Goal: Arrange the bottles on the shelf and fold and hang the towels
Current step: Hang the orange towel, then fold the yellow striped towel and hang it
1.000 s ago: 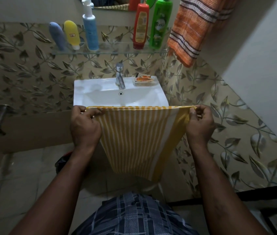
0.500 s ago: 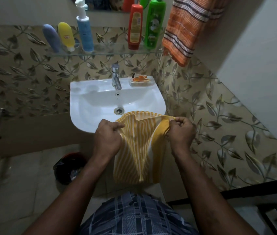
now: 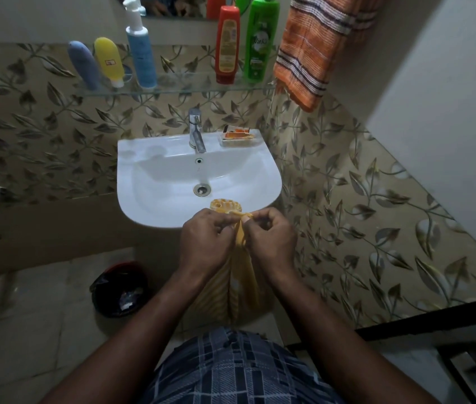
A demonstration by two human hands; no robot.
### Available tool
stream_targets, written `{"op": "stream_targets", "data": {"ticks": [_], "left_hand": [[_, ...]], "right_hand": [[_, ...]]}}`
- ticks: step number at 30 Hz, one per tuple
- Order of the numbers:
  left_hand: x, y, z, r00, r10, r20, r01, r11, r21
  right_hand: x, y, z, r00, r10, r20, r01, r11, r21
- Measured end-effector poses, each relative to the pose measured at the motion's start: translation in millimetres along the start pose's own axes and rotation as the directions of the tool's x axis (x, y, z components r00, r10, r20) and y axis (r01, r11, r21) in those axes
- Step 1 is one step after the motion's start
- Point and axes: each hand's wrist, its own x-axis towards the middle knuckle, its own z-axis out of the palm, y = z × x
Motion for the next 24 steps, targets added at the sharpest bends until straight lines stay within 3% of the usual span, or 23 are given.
{"op": "stream_targets", "data": {"ticks": [7,15,24], "left_hand": [[-5.5,-1.2,1.4,0.995,0.012,-0.102,-0.012,1.0,0.004],[-6.7,-1.1,1.7,0.983,-0.084,-0.162,0.075,0.995,-0.059],[-7.3,-4.9,1.1,0.982,-0.032,-0.185,0.031,0.999,-0.008]], "right_hand": [[-2.4,-1.0,1.0,0.999,0.009,0.039,-0.009,1.0,-0.003],[-4.5,-6.3,2.8,0.999,0.008,0.051,-0.009,0.999,0.032],[-5.2,-1.0,5.5,0.997,0.005,0.081,-0.008,0.999,0.047]]}}
